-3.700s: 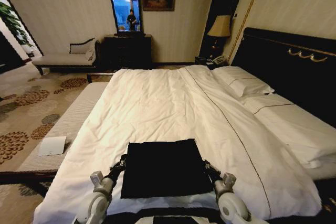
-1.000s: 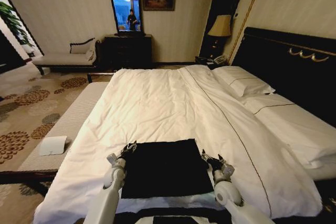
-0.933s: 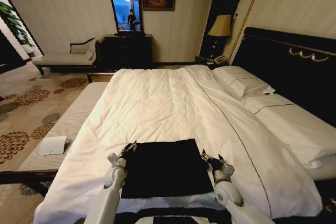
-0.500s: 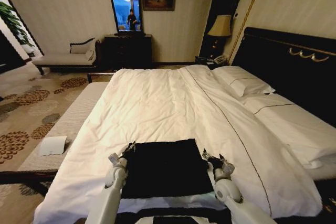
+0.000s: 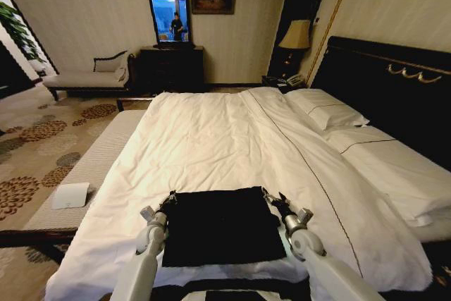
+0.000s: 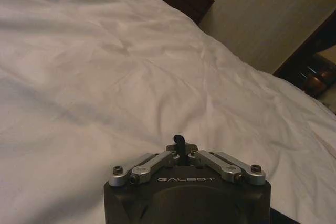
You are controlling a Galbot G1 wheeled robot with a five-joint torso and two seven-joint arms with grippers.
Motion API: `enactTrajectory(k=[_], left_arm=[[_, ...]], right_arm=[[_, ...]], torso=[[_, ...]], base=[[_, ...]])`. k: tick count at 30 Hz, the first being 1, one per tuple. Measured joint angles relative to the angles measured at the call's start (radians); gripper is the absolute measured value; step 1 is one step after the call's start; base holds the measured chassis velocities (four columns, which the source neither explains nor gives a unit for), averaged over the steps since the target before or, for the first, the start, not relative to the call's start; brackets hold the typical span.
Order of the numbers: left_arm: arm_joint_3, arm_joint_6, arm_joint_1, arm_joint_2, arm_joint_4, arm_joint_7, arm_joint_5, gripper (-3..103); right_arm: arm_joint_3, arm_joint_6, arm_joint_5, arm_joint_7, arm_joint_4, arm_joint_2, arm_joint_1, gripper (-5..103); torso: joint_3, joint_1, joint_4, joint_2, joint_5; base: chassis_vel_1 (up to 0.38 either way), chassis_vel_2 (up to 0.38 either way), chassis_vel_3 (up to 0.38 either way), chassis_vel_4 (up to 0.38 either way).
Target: Fold the clothes on the bed.
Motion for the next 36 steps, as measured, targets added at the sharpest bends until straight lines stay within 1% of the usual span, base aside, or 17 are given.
enactTrajectory(k=[1,2,3,5,10,16,21,25,27,28,30,32,33,34,36], left_arm=[[-0.003,0.0,0.001,0.001,-0.001,0.0,-0.002,2],[-0.005,0.0,0.002,0.001,-0.003,0.0,-0.004,2],[-0.01,0.0,0.004,0.001,-0.007,0.0,-0.009,2],[-0.017,-0.001,0.006,0.004,-0.012,0.0,-0.018,2],[-0.026,-0.002,0.01,0.013,-0.016,-0.001,-0.024,2],[-0.028,-0.002,0.016,0.015,-0.027,-0.005,-0.027,2],[-0.027,-0.003,0.029,0.015,-0.035,-0.006,-0.024,2],[-0.026,-0.005,0.039,0.015,-0.038,-0.006,-0.019,2],[-0.026,-0.005,0.041,0.015,-0.039,-0.006,-0.018,2],[-0.026,-0.005,0.044,0.015,-0.041,-0.007,-0.018,2],[-0.026,-0.005,0.049,0.014,-0.047,-0.008,-0.017,2],[-0.026,-0.005,0.051,0.014,-0.048,-0.008,-0.017,2],[-0.025,-0.005,0.053,0.014,-0.051,-0.009,-0.016,2],[-0.025,-0.005,0.054,0.014,-0.053,-0.01,-0.016,2],[-0.025,-0.005,0.055,0.014,-0.054,-0.01,-0.015,2]], right_arm=[[-0.003,-0.007,0.007,-0.045,-0.023,0.005,0.012,100],[-0.004,-0.011,0.01,-0.072,-0.037,0.008,0.019,100],[-0.007,-0.021,0.017,-0.122,-0.063,0.016,0.031,100],[-0.009,-0.034,0.041,-0.163,-0.088,0.028,0.042,100],[-0.009,-0.053,0.067,-0.202,-0.131,0.05,0.064,100],[-0.01,-0.063,0.074,-0.203,-0.172,0.064,0.091,100],[-0.011,-0.091,0.08,-0.219,-0.189,0.069,0.097,100],[-0.015,-0.103,0.075,-0.265,-0.206,0.082,0.104,100],[-0.017,-0.103,0.068,-0.274,-0.215,0.086,0.108,100],[-0.02,-0.103,0.06,-0.286,-0.229,0.09,0.115,102],[-0.025,-0.101,0.05,-0.309,-0.253,0.098,0.128,94],[-0.027,-0.099,0.048,-0.317,-0.261,0.1,0.133,94],[-0.029,-0.095,0.043,-0.329,-0.278,0.105,0.143,85],[-0.03,-0.092,0.041,-0.332,-0.287,0.107,0.148,79],[-0.031,-0.088,0.04,-0.334,-0.295,0.11,0.153,79]], torso=[[0.0,0.0,-0.0001,0.0,0.0],[0.0,0.0,0.0,0.0,0.0],[0.0,0.0,0.0,0.0,0.0],[0.0,0.0,-0.0001,0.0,0.0],[0.0,0.0,-0.0001,0.0,0.0],[0.0,0.0,0.0001,0.0,0.0001],[0.0,0.0,0.0,0.0,0.0],[0.0,0.0,0.0,0.0,0.0001],[0.0,0.0,0.0,0.0,0.0],[0.0,0.0,0.0,0.0,0.0],[0.0,0.0,0.0,0.0,0.0001],[0.0,0.0,0.0,0.0,0.0001],[0.0,0.0,0.0,0.0,0.0001],[0.0,0.0,0.0001,0.0,0.0001],[0.0,0.0,0.0,0.0,0.0001]], base=[[0.0,0.0,0.0,0.0],[0.0,0.0,0.0,0.0],[0.0,0.0,0.0,0.0],[0.0,0.0,0.0,0.0],[0.0,0.0,0.0,0.0],[0.0,0.0,0.0,0.0],[0.0,0.0,0.0,0.0],[0.0,0.0,0.0,0.0],[0.0,0.0,0.0,0.0],[0.0,0.0,0.0,0.0],[0.0,0.0,0.0,0.0],[0.0,0.0,0.0,0.0],[0.0,0.0,0.0,0.0],[0.0,0.0,0.0,0.0],[0.0,0.0,0.0,0.0]])
